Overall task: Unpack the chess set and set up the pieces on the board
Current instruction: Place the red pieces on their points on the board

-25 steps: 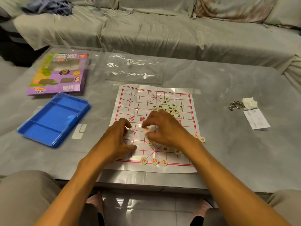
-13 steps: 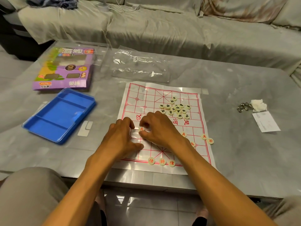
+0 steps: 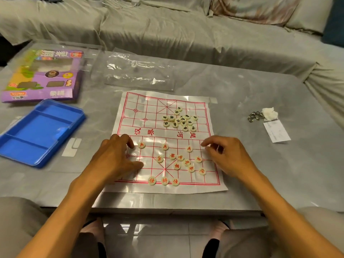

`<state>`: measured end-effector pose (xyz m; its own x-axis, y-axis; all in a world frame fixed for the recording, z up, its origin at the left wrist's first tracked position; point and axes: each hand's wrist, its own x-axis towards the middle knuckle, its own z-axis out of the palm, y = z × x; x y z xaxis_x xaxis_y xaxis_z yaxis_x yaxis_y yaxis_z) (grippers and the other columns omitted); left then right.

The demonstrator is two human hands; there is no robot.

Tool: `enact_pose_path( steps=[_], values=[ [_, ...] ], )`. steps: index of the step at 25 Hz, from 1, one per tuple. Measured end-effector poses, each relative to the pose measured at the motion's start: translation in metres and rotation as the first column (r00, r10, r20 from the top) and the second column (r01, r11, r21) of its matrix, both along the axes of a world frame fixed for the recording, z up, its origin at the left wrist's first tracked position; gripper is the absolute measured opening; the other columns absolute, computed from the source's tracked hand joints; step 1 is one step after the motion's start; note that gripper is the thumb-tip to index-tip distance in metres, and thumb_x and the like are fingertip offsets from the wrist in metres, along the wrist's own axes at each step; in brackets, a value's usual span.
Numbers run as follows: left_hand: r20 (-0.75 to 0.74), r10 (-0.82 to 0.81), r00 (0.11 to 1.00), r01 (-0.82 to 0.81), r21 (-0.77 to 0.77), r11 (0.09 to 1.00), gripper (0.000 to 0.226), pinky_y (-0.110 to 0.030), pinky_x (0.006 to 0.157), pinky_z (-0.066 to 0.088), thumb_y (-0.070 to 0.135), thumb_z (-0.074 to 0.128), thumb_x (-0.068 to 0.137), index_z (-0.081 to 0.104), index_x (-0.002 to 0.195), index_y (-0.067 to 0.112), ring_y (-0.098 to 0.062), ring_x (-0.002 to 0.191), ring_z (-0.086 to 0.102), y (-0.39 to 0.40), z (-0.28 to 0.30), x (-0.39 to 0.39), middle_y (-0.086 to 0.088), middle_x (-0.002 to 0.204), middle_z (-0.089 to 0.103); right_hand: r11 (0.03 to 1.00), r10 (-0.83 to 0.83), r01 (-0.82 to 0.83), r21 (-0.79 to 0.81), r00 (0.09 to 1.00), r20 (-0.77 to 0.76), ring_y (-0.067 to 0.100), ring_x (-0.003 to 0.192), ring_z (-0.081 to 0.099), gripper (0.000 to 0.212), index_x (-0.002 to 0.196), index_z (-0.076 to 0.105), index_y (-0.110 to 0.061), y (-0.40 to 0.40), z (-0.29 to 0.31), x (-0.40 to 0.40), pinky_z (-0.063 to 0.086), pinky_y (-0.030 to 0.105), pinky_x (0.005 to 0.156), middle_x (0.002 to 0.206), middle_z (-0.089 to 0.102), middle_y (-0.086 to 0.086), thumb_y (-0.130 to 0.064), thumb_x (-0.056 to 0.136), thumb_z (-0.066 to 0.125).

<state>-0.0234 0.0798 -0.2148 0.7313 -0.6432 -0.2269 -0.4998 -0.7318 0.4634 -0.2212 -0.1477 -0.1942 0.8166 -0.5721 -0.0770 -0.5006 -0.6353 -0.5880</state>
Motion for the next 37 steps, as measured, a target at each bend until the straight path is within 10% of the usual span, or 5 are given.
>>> enact_pose_path(
  steps=[5, 20, 37],
  values=[
    [-0.014, 0.011, 1.0, -0.012, -0.029, 1.0, 0.053, -0.028, 0.078, 0.047, 0.053, 0.079, 0.065, 0.045, 0.102, 0.036, -0.014, 0.1, 0.048, 0.001, 0.0, -0.002, 0.011, 0.107, 0.042, 0.987, -0.037, 0.035, 0.157, 0.999, 0.007, 0.012, 0.094, 0.065, 0.012, 0.104, 0.062, -0.033, 0.002, -0.006, -0.022, 0.058, 0.023, 0.07, 0.109, 0.063, -0.014, -0.029, 0.094, 0.058],
    [-0.012, 0.021, 1.0, -0.021, -0.021, 1.0, 0.057, -0.027, 0.076, 0.047, 0.052, 0.081, 0.063, 0.044, 0.104, 0.036, -0.013, 0.098, 0.048, -0.001, 0.006, -0.007, 0.011, 0.106, 0.043, 0.966, 0.146, -0.167, -0.196, 0.982, -0.115, 0.004, 0.099, 0.05, 0.036, 0.117, 0.061, -0.03, 0.04, -0.013, 0.017, 0.041, 0.019, 0.082, 0.117, 0.062, -0.012, -0.051, 0.088, 0.058],
    [-0.056, 0.014, 0.998, -0.014, 0.007, 1.0, 0.041, -0.031, 0.083, 0.051, 0.028, 0.07, 0.083, 0.049, 0.118, 0.03, -0.016, 0.098, 0.054, 0.013, 0.02, 0.007, 0.006, 0.115, 0.053, 0.981, 0.142, -0.16, -0.113, 0.978, -0.15, 0.01, 0.111, 0.055, 0.03, 0.116, 0.063, -0.032, 0.031, -0.012, 0.03, 0.045, 0.025, 0.091, 0.127, 0.061, -0.012, -0.041, 0.088, 0.063]
  ],
)
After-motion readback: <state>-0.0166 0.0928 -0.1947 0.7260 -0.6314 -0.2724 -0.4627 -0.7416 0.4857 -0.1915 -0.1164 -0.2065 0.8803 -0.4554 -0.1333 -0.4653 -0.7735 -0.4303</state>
